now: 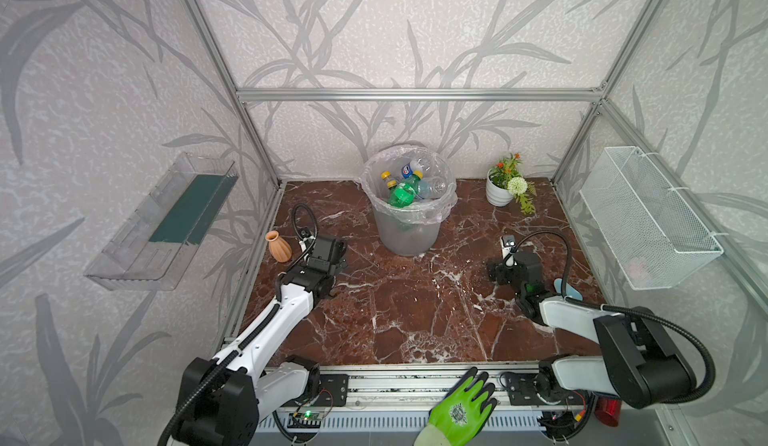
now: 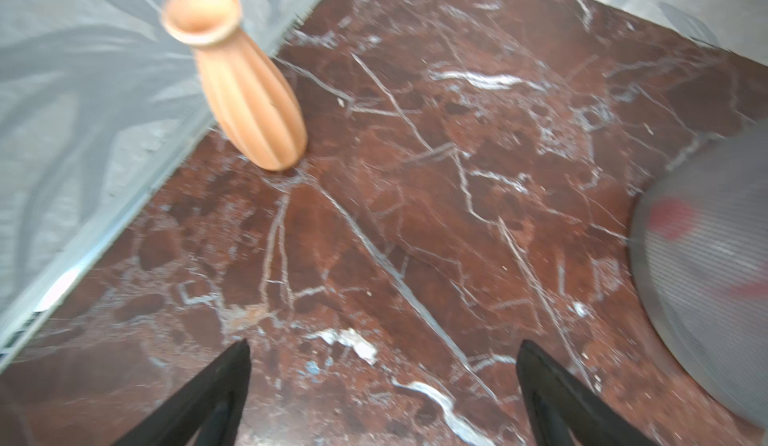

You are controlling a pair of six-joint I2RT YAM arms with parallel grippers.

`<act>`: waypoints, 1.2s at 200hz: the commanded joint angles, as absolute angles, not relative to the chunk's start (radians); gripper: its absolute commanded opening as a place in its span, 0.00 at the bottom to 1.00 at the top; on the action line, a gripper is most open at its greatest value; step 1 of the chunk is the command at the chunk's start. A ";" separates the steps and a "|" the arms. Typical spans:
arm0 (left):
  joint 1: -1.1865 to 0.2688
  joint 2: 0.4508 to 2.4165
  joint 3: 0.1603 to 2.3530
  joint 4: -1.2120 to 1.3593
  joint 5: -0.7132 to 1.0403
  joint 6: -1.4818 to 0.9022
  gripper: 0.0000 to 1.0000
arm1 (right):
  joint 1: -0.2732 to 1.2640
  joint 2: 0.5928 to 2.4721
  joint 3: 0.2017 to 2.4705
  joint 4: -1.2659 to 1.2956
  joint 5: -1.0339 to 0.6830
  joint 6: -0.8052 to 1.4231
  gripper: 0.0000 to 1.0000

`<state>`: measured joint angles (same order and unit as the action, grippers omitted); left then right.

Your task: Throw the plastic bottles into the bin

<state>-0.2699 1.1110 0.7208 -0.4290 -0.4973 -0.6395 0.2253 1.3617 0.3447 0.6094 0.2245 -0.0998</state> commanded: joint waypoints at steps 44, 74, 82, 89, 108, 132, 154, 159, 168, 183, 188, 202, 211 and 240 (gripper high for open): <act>-0.268 1.064 0.719 -0.460 -0.713 -0.643 0.99 | 0.141 1.587 0.335 1.057 0.141 -0.068 0.99; -0.268 1.061 0.677 -0.375 -0.852 -0.616 0.99 | 0.140 1.577 0.368 0.977 0.094 -0.079 0.99; -0.268 1.069 0.654 -0.332 -0.916 -0.609 0.99 | 0.140 1.568 0.374 0.952 0.096 -0.077 0.99; -0.268 1.082 0.638 -0.296 -0.991 -0.610 0.99 | 0.140 1.569 0.373 0.954 0.095 -0.076 0.99; -0.268 1.150 0.597 -0.162 -1.127 -0.563 0.99 | 0.139 1.572 0.373 0.959 0.095 -0.077 0.99; -0.259 1.289 0.590 -0.071 -1.157 -0.536 0.99 | 0.139 1.573 0.373 0.963 0.095 -0.077 0.99; -0.255 1.409 0.650 -0.093 -1.165 -0.540 0.99 | 0.139 1.571 0.373 0.962 0.095 -0.077 0.99; -0.255 1.429 0.662 -0.077 -1.170 -0.532 0.99 | 0.138 1.571 0.373 0.962 0.095 -0.078 0.99; -0.253 1.449 0.660 0.001 -1.141 -0.473 0.99 | 0.139 1.572 0.372 0.962 0.095 -0.077 0.99; -0.249 1.462 0.611 0.248 -1.015 -0.311 0.99 | 0.138 1.572 0.371 0.963 0.095 -0.077 0.99; -0.246 1.463 0.586 0.346 -0.967 -0.256 0.99 | 0.138 1.572 0.372 0.963 0.095 -0.079 0.99; -0.234 1.468 0.545 0.497 -0.809 -0.096 0.97 | 0.138 1.571 0.372 0.964 0.095 -0.078 0.99; -0.227 1.472 0.496 0.639 -0.740 -0.001 0.97 | 0.138 1.572 0.371 0.963 0.095 -0.078 0.99; -0.099 1.478 0.384 0.844 -0.452 -0.040 0.95 | 0.138 1.571 0.372 0.962 0.094 -0.077 0.99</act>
